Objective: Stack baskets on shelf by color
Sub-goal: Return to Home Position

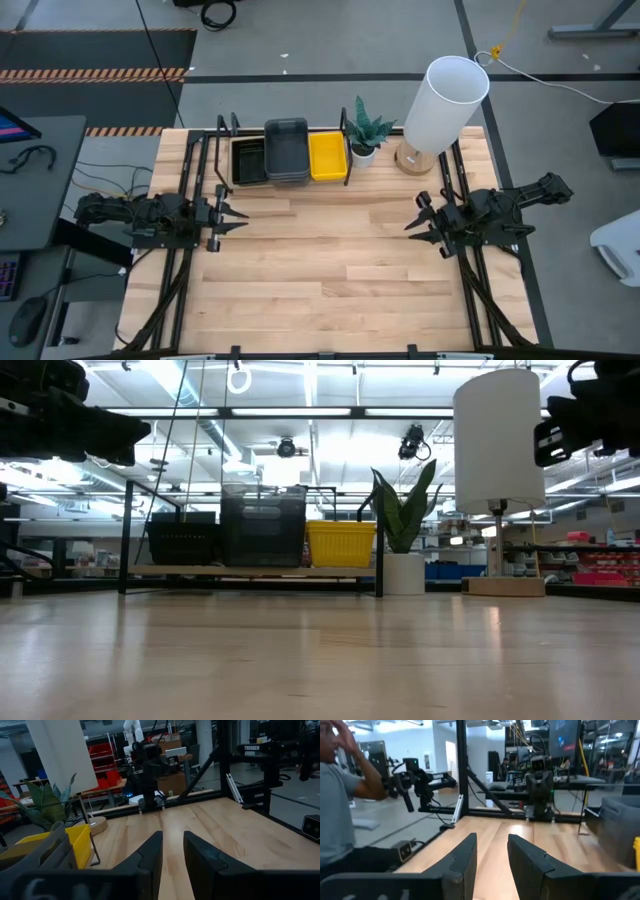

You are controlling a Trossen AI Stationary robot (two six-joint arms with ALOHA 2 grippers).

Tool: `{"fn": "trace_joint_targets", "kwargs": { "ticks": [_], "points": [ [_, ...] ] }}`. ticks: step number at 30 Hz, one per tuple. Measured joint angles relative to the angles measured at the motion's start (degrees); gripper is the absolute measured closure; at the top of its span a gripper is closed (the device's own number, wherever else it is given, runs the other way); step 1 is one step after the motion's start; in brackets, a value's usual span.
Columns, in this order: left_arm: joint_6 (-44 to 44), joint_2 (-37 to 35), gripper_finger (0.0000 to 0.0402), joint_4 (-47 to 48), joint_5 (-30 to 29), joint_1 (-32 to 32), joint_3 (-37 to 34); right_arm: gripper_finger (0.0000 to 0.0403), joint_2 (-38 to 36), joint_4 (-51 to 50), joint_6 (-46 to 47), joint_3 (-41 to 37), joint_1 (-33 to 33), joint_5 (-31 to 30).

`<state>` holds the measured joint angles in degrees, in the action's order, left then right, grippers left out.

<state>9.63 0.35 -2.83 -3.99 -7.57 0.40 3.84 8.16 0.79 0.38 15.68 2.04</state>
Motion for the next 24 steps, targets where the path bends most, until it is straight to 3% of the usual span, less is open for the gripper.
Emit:
{"fn": "trace_joint_targets", "kwargs": {
  "ticks": [7,24],
  "points": [
    [0.0,0.01,0.0315,0.0,0.0,0.0,-0.02,0.0288,0.0,-0.9,-12.36,0.0,-0.02,-2.44],
    [0.0,0.0,0.0315,0.01,0.01,0.0,-0.02,0.0288,0.0,-0.48,-9.52,0.0,-0.02,-2.45]
  ]
}}
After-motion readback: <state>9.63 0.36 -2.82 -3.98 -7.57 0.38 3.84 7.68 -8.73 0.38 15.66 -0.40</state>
